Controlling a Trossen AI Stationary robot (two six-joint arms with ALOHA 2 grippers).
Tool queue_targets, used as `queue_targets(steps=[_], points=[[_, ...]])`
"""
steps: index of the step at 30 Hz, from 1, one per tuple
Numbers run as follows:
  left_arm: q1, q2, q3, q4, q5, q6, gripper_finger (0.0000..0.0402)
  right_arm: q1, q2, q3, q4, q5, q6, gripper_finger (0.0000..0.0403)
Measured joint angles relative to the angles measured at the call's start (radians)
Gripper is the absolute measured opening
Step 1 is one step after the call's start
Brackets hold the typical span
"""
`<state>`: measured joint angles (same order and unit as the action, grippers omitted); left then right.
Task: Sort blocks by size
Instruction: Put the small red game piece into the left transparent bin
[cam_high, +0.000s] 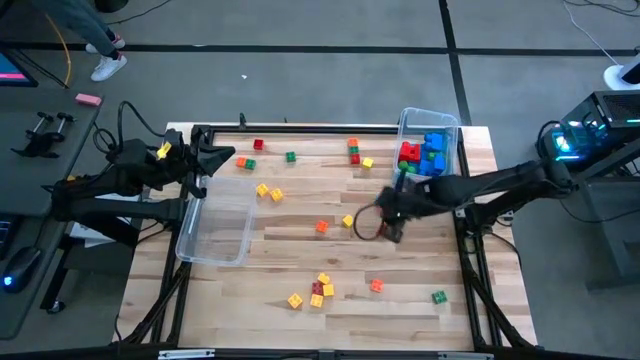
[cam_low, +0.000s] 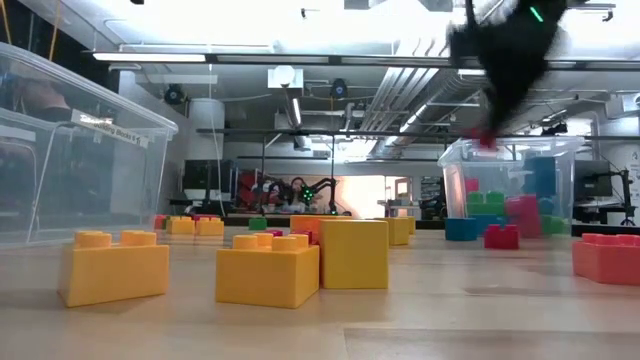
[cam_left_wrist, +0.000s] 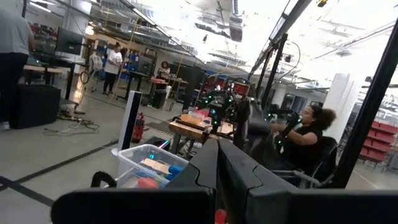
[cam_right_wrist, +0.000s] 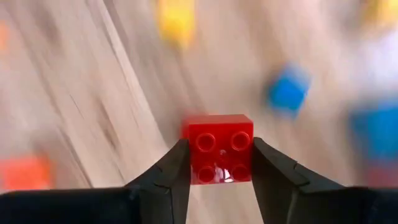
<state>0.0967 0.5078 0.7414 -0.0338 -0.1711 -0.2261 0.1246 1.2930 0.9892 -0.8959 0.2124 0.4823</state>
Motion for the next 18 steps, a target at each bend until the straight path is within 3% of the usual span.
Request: queue_targets(steps=[4,6,13,18], points=[[0.000,0.000,0.000,0.000,0.000,0.003,0.0000,-0.006,0.008,0.136,0.246,0.138,-0.115,0.0128],[0.000,0.000,0.000,0.000,0.000,0.003,0.0000,-0.018,0.039,0.165,0.388,0.152,-0.166,0.0128],[0.000,0.000,0.000,0.001,0.000,0.002,0.0000,-0.033,0.343,0.260,0.782,0.065,-0.252,0.0128],[0.000,0.000,0.000,0.001,0.000,0.002,0.0000,-0.036,0.629,0.445,1.026,-0.002,-0.307,0.0128]])
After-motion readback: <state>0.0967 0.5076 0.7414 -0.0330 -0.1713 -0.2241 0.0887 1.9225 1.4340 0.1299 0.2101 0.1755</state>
